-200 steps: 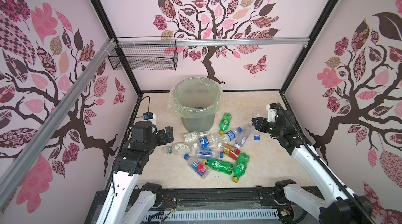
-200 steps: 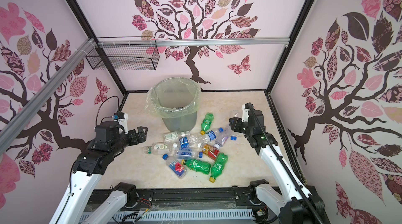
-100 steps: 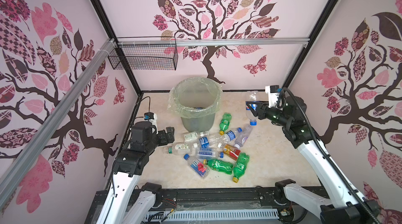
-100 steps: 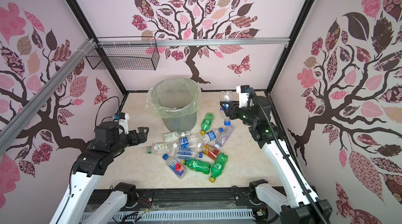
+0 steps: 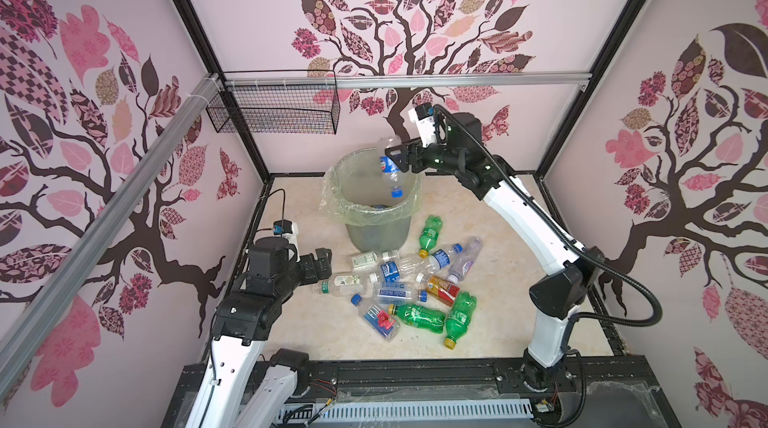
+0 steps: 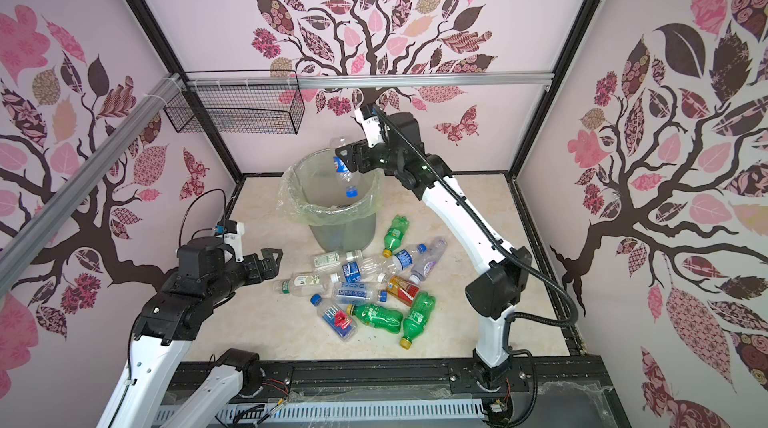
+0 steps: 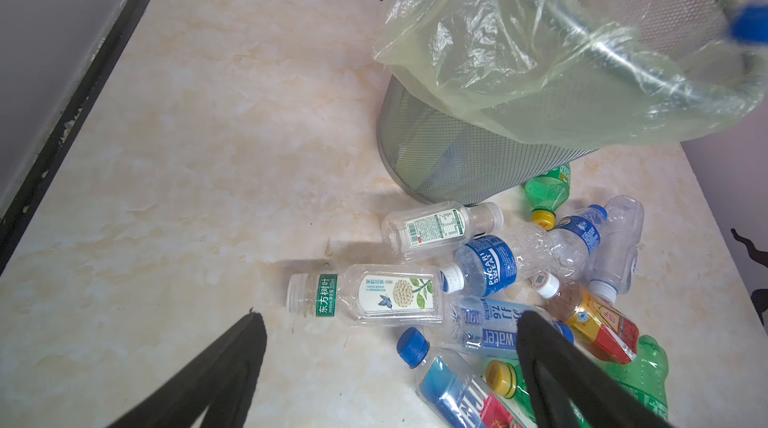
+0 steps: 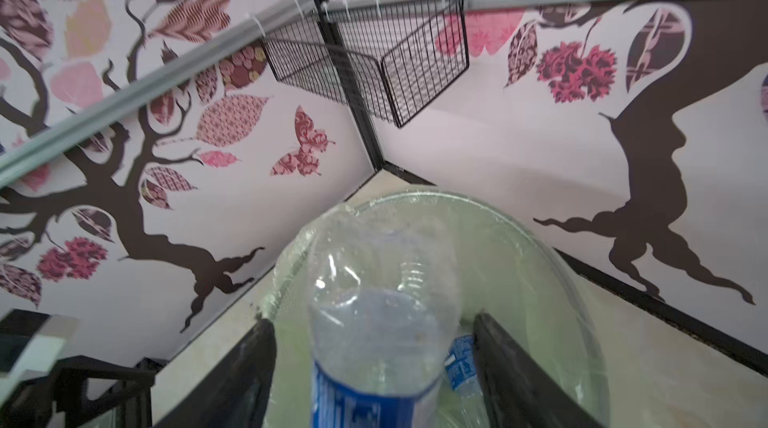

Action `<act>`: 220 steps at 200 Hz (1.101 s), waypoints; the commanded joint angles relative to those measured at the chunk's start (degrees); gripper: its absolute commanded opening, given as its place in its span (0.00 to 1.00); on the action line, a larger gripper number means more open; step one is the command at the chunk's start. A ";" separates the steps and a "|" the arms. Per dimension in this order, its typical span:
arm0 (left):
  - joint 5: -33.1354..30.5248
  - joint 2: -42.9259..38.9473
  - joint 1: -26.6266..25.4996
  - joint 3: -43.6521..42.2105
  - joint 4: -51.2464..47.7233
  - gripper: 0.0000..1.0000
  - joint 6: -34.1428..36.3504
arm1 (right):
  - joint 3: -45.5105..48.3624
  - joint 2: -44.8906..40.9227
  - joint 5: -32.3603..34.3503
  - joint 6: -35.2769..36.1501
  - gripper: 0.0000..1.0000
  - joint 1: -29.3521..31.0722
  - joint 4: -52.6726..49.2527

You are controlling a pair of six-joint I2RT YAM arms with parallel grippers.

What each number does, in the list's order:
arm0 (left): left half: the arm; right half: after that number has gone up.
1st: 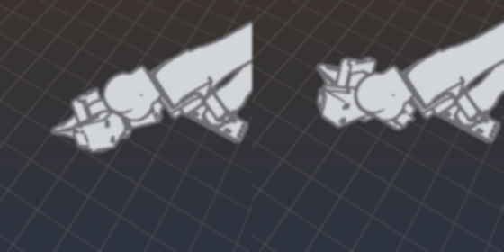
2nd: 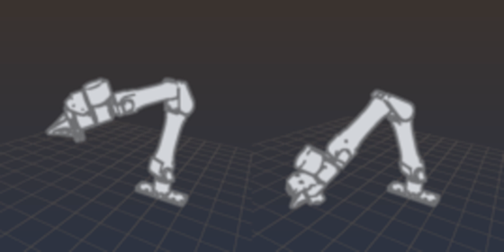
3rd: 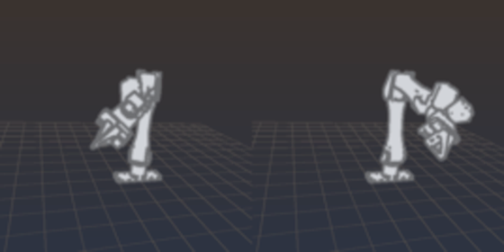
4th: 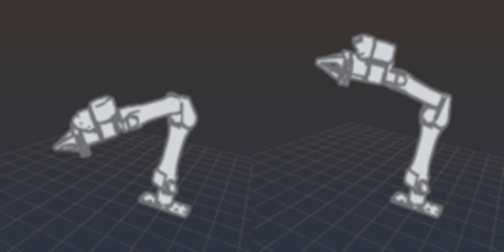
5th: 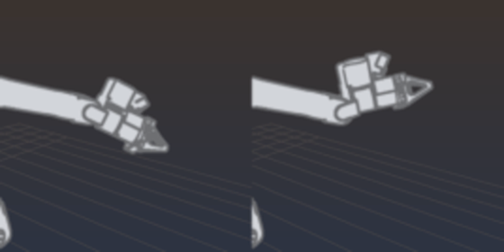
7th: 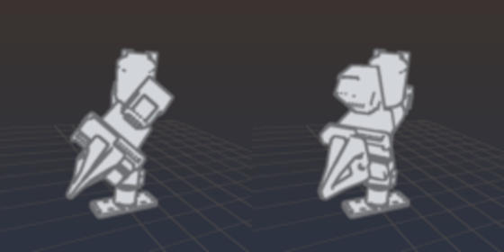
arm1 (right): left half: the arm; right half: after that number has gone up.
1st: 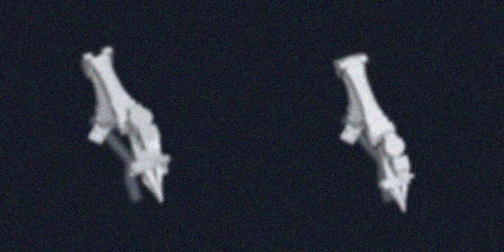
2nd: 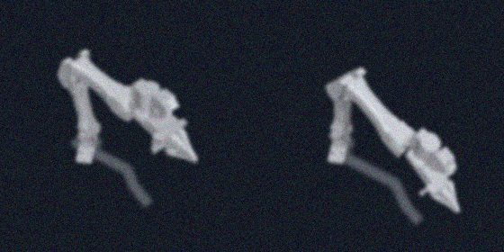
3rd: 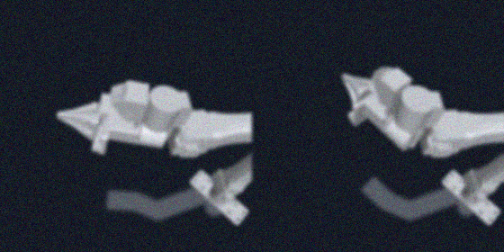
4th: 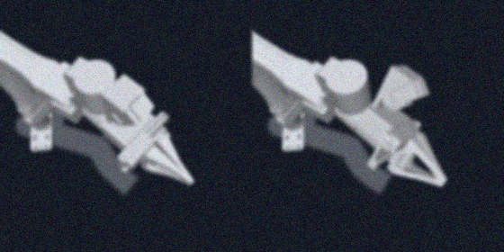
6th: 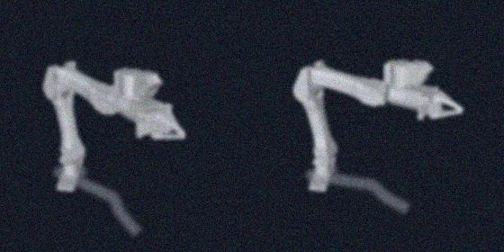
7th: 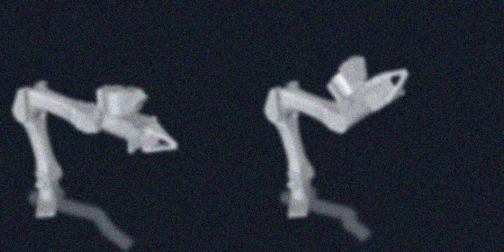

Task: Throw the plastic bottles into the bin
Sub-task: 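Release the bottle into the bin and pull the right gripper back, then lower the right gripper onto the large clear bottle and close it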

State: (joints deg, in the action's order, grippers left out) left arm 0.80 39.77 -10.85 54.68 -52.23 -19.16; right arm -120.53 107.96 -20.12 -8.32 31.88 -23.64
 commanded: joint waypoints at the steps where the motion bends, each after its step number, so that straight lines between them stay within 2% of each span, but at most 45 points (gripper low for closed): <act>1: 0.70 -0.84 0.22 1.94 -1.63 0.98 -1.63 | 1.19 -2.86 3.56 2.00 0.80 -0.76 -4.31; 35: 2.51 0.62 0.22 0.56 -0.18 0.98 -2.28 | 15.11 -14.64 10.21 2.74 0.85 -0.98 -1.65; 72: 6.32 1.10 0.27 -0.41 2.67 0.98 -2.37 | 32.07 -27.53 21.51 -2.58 0.89 -3.16 -2.00; 110: 5.26 2.55 0.24 0.34 1.68 0.98 -1.70 | 49.61 -37.52 21.37 -11.02 0.89 -12.09 -0.80; 133: 2.00 3.64 0.23 1.55 -0.95 0.98 -1.75 | 57.00 -39.78 23.88 -12.34 0.89 -12.63 -2.04; 157: 2.27 3.64 0.23 1.41 -1.55 0.98 -3.03 | 64.26 -40.88 26.78 -16.31 0.90 -12.76 -2.87; 188: 2.54 4.04 0.26 -0.55 -1.26 0.98 -5.74 | 73.86 -41.02 25.01 -19.94 0.90 -12.85 1.32; 220: 3.13 5.28 0.25 -1.43 -0.69 0.98 -6.92 | 79.08 -39.34 21.53 -22.60 0.89 -12.81 7.39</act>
State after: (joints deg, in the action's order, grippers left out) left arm 3.75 44.47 -10.85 54.61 -53.25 -24.47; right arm -42.76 68.79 3.60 -27.35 19.05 -22.33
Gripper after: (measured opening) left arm 0.977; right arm 0.894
